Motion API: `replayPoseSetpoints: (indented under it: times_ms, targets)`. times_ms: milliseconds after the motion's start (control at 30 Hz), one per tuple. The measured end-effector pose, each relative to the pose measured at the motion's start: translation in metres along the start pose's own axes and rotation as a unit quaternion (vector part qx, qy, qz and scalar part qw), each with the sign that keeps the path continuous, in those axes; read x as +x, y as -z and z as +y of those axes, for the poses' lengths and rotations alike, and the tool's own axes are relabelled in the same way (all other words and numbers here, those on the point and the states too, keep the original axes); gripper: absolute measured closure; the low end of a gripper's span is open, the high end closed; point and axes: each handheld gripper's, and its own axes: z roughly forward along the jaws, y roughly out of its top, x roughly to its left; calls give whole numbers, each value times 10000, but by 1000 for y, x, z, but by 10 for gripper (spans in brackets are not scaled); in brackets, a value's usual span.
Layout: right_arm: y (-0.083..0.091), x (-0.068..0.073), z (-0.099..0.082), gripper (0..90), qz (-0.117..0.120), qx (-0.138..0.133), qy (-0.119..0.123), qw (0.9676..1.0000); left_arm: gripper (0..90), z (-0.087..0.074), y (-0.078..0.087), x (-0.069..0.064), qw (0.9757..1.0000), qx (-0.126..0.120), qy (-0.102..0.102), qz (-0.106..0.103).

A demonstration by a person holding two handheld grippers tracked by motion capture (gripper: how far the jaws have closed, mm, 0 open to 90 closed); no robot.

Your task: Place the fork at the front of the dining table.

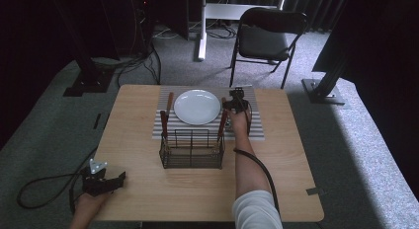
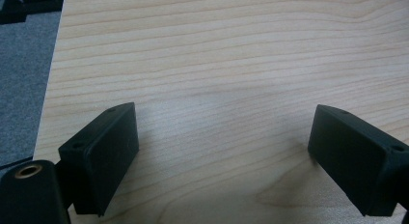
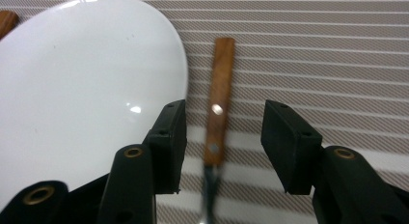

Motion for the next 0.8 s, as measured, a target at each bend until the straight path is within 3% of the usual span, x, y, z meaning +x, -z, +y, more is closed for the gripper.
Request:
replayPoseSetpoints:
  times_ms: [133, 267, 400, 500, 567, 667, 800]
  targets:
    - [8, -5, -14, 505, 131, 84, -43, 9999, 104, 0, 0, 0, 10000, -2, 3, 3]
    - [16, -2, -35, 488, 242, 55, -20, 9997, 104, 0, 0, 0, 10000, -2, 2, 3]
    - [26, 2, -55, 447, 399, -41, 147, 9991, 104, 0, 0, 0, 10000, -2, 0, 3]
    - [32, 1, -67, 360, 432, -100, 275, 9986, 104, 0, 0, 0, 10000, -2, -1, 3]
    - [34, 0, -74, 255, 529, -98, 352, 9979, 104, 0, 0, 0, 10000, -2, -1, 3]
    - [37, -4, -83, 162, 555, -293, 448, 9970, 104, 0, 0, 0, 10000, -2, 0, 3]
    - [40, -9, -97, 140, 712, -491, 596, 9945, 104, 0, 0, 0, 10000, -1, -1, 3]
